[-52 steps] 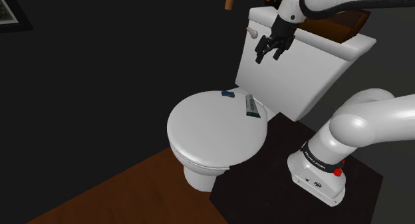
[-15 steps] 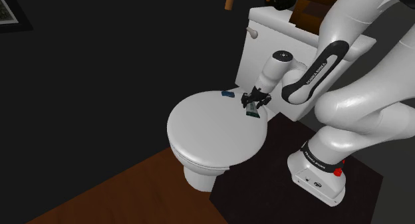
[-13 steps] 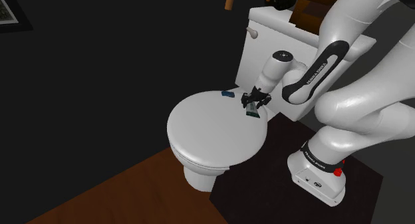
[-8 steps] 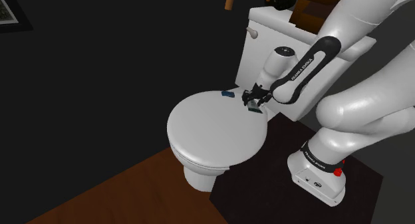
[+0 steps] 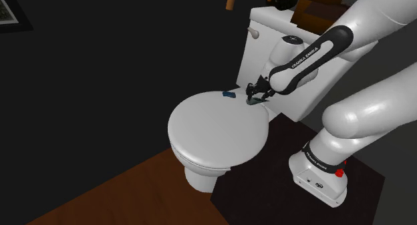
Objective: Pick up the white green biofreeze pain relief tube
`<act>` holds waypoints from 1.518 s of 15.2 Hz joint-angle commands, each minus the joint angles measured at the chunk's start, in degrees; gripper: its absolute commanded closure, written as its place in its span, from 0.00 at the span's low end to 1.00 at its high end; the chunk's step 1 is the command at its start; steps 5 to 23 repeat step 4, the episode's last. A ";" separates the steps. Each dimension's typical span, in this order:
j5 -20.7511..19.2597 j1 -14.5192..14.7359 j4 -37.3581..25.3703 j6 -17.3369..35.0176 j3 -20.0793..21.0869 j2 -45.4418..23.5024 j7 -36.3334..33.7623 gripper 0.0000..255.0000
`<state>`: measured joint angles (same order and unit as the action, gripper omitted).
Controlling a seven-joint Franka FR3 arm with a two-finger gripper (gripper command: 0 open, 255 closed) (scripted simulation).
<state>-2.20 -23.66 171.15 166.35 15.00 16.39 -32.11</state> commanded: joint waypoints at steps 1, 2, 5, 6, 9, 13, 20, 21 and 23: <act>1.34 1.44 -0.25 -2.67 -1.17 2.35 1.12 1.00; 1.81 1.97 -0.35 -3.97 -1.60 3.55 1.51 1.00; 1.87 2.03 -0.37 -4.16 -1.65 3.72 1.57 1.00; 1.87 2.03 -0.37 -4.16 -1.65 3.72 1.57 1.00; 1.87 2.03 -0.37 -4.16 -1.65 3.72 1.57 1.00; 1.87 2.03 -0.37 -4.16 -1.65 3.72 1.57 1.00; 1.87 2.03 -0.37 -4.16 -1.65 3.72 1.57 1.00; 1.87 2.03 -0.37 -4.16 -1.65 3.72 1.57 1.00; 1.87 2.03 -0.37 -4.16 -1.65 3.72 1.57 1.00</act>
